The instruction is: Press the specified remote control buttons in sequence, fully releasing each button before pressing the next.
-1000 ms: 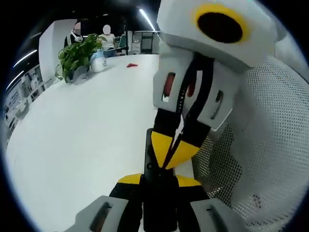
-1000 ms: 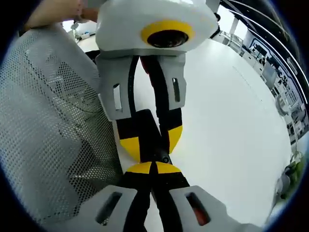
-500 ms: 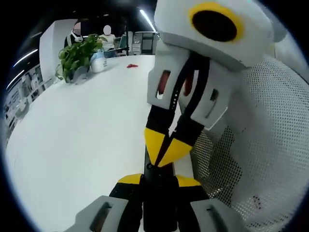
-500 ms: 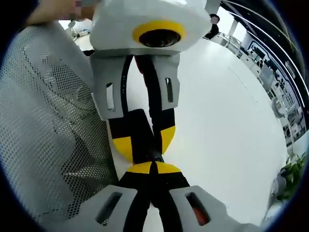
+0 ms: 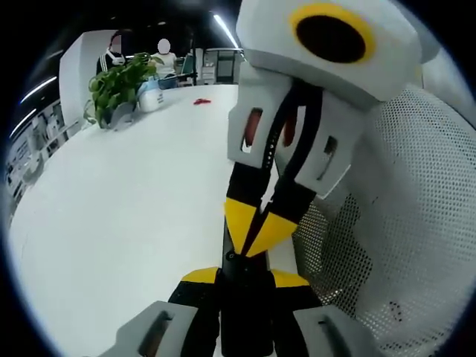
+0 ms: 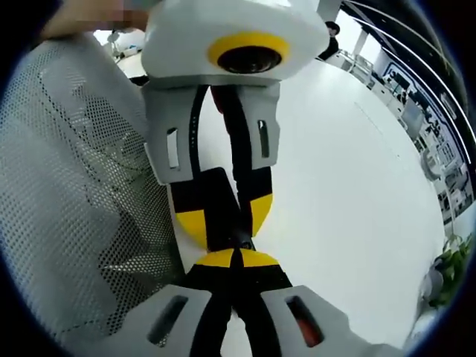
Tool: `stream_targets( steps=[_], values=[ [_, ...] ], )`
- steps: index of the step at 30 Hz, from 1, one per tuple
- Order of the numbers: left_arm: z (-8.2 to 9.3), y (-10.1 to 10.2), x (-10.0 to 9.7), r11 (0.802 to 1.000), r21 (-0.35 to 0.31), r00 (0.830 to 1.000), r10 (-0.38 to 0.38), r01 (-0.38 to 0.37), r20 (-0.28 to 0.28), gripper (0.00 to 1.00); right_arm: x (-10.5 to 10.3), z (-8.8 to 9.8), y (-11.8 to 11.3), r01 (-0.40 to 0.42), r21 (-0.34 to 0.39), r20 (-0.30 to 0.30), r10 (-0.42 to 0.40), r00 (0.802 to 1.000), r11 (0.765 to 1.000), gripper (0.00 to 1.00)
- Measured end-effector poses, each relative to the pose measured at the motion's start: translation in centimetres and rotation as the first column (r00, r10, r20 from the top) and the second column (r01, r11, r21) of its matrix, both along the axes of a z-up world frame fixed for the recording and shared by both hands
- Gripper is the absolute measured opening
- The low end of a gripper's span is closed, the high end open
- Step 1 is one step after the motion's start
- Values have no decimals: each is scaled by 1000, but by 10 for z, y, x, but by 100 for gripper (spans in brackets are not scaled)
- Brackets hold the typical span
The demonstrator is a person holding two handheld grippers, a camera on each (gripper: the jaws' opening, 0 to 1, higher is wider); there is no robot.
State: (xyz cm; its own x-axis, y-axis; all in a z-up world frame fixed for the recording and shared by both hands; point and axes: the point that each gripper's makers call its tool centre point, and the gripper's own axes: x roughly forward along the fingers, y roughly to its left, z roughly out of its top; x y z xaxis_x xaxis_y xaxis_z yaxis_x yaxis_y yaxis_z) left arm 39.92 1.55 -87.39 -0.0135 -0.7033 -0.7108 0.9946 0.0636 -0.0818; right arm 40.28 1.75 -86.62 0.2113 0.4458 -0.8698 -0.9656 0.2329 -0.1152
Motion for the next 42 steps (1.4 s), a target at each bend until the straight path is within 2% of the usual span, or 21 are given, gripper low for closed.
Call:
stream_targets(
  steps=[4, 14, 19, 23, 31, 42],
  values=[
    [0, 0, 0, 1000, 1, 1000, -1, 1, 0, 24, -1, -1, 0, -5, -4, 1, 5, 1000, 1000, 0],
    [0, 0, 0, 1000, -1, 1000, -2, 2, 0, 24, 0, -1, 0, 50, 21, -35, -49, 998, 999, 0],
    [-1, -1, 1, 1000, 0, 1000, -2, 2, 1, 24, 0, -2, 1, 33, 0, -18, -33, 999, 999, 0],
    [0, -1, 1, 1000, -2, 1000, 0, 0, 0, 24, 2, -2, 1, 51, -15, -36, -52, 998, 999, 0],
    [0, -1, 1, 1000, -3, 1000, 5, -5, -3, 24, 2, -2, 0, 96, 29, -67, -94, 993, 995, 0],
    [-1, -1, 1, 1000, 0, 1000, 5, -5, 2, 25, 3, -2, 0, 105, 43, -72, -102, 992, 993, 0]
  ],
)
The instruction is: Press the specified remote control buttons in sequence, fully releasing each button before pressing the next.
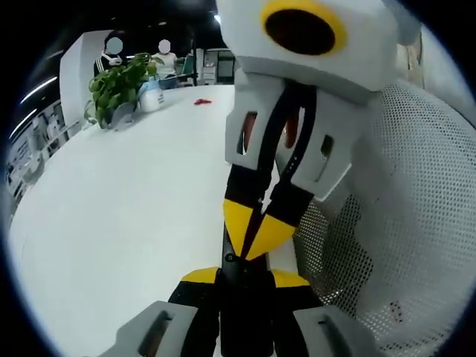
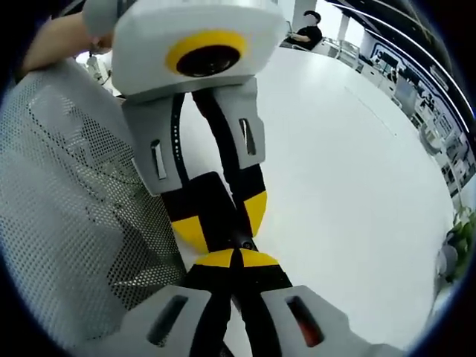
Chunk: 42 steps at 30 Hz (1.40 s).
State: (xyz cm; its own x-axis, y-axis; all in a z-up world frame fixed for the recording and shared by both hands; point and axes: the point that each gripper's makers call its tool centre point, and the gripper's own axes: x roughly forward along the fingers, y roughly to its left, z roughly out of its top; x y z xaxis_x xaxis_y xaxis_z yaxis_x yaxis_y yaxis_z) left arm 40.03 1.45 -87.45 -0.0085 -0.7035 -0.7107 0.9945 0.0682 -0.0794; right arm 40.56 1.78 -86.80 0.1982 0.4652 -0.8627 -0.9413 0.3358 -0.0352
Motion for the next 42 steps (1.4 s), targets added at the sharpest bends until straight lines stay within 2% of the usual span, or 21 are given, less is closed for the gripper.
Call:
stream_targets(
  steps=[9, 13, 18, 23, 24, 25, 26, 27, 30, 31, 33, 42],
  values=[
    [0, 0, 0, 1000, -3, 1000, 2, -2, -2, 25, 2, 0, 0, 43, 34, -66, -41, 997, 999, 0],
    [0, 0, 0, 1000, -3, 1000, 0, 0, -2, 25, 5, 0, 2, 56, 36, -53, -54, 997, 998, 0],
    [0, 0, 0, 1000, -3, 1000, -1, 1, -2, 25, 6, 0, 3, 47, 1, -47, -47, 998, 999, 0],
    [1, 0, 0, 1000, -3, 1000, -1, 1, 0, 25, 7, 0, 3, 29, -27, -20, -29, 999, 999, 0],
    [1, 0, 0, 1000, -3, 1000, -1, 1, -1, 25, 12, 0, 1, 34, -45, 12, -34, 999, 998, 0],
    [0, 0, 0, 1000, -3, 1000, -1, 1, -1, 25, 23, 0, -7, 17, -113, 95, -6, 995, 993, 0],
    [0, 0, 0, 1000, -3, 1000, -1, 1, -1, 25, 24, -1, -11, -6, -150, 112, 23, 993, 989, 0],
    [0, 0, 0, 1000, -3, 1000, -1, 1, -1, 25, 24, -2, -11, -20, -159, 116, 39, 993, 987, 0],
    [0, 0, 0, 1000, -4, 1000, -1, 0, -3, 25, 16, -1, -3, 12, -77, 42, -9, 999, 997, 0],
    [0, 0, 0, 1000, -5, 1000, 0, 0, -3, 25, 13, 0, 0, 37, -38, -1, -37, 999, 999, 0],
    [1, 0, 0, 1000, -5, 1000, 1, -1, -3, 25, 9, 0, 3, 56, -9, -41, -56, 998, 998, 0],
    [0, 0, 0, 1000, -9, 1000, 5, -5, -4, 25, 12, -2, 3, 78, -58, -77, -82, 994, 995, 0]
  ],
)
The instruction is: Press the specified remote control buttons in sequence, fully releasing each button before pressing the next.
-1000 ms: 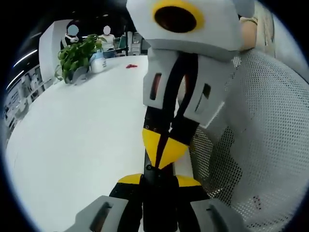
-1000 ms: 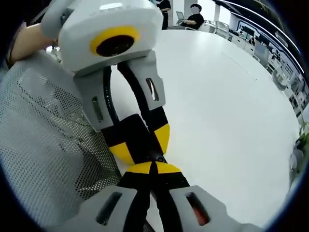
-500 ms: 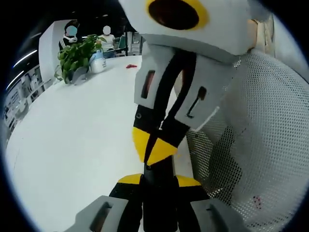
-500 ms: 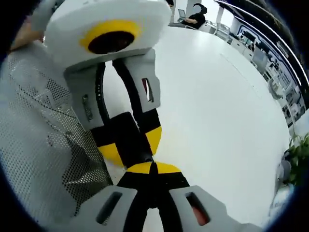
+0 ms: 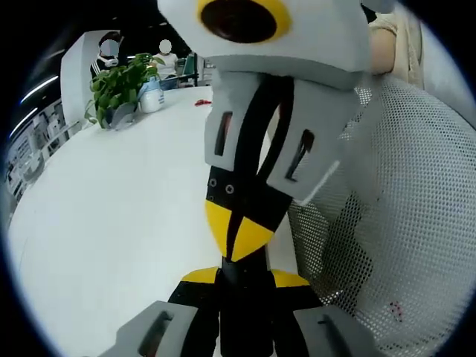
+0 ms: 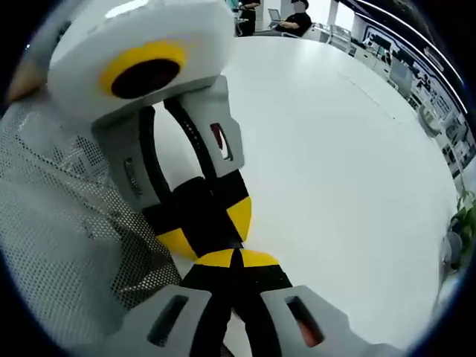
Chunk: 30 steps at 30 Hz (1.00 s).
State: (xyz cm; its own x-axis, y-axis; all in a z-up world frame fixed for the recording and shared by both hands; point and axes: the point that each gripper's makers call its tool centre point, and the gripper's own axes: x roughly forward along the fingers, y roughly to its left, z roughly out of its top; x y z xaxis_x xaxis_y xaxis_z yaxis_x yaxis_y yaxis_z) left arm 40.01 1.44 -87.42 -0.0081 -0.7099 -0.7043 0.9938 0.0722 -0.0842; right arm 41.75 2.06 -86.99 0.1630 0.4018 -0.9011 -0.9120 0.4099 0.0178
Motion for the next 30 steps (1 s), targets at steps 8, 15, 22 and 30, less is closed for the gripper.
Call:
stream_targets(
  steps=[8, 15, 22, 30],
  values=[
    [0, 0, 1, 1000, -6, 1000, 8, -8, -5, 25, 3, -2, -1, 57, -44, -73, -60, 996, 997, 0],
    [1, -1, 2, 999, -24, 999, 26, -26, -24, 25, 4, -3, 0, 42, -43, -75, -45, 996, 998, 0],
    [1, -1, 2, 999, -23, 999, 23, -23, -24, 25, 5, -2, -3, 64, 0, -83, -64, 995, 998, 0],
    [1, -1, 1, 999, -27, 1000, 18, -18, -17, 25, 3, -1, -2, 67, 98, -47, -63, 997, 993, 0]
  ],
)
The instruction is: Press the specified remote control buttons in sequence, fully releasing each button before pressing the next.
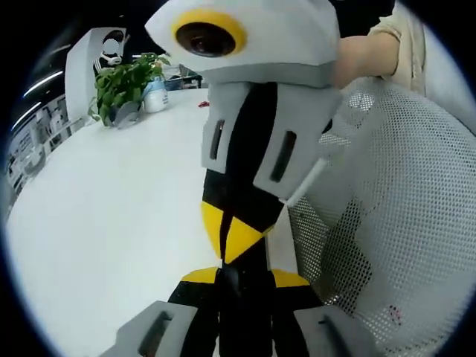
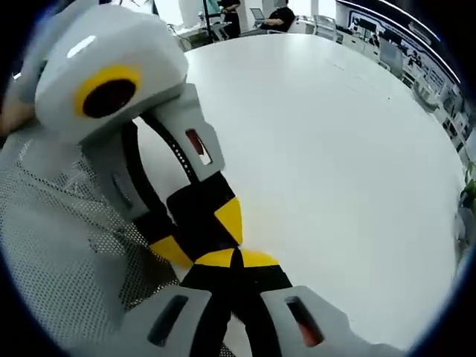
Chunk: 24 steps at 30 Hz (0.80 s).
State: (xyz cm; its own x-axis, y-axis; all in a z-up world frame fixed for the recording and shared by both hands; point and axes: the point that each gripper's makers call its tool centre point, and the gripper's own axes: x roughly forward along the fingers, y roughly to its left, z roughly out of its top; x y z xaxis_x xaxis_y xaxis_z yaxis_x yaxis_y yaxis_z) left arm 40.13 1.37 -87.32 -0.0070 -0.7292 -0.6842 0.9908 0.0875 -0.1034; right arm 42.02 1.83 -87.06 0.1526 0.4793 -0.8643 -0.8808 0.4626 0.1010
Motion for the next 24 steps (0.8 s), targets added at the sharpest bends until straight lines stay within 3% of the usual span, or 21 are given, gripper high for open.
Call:
stream_targets(
  steps=[4, 8, 11, 17, 24],
  values=[
    [0, 1, 0, 1000, -23, 1000, 5, -5, 6, 25, -1, 1, 1, -36, 22, 61, 35, 998, 999, 0],
    [0, 1, 0, 999, -41, 1000, 11, -11, 7, 25, -2, 2, 3, -101, -4, 105, 101, 989, 995, 0],
    [0, 1, 0, 998, -55, 1000, 17, -17, 1, 25, -9, 3, 6, -158, -18, 91, 159, 983, 987, 0],
    [1, 0, 0, 997, -71, 1000, 21, -21, -5, 25, -15, 4, 11, -233, -36, 125, 236, 964, 972, 0],
    [1, 0, -1, 996, -87, 1000, 16, -15, 8, 25, -19, 4, 11, -291, -52, 127, 295, 947, 955, 0]
  ],
)
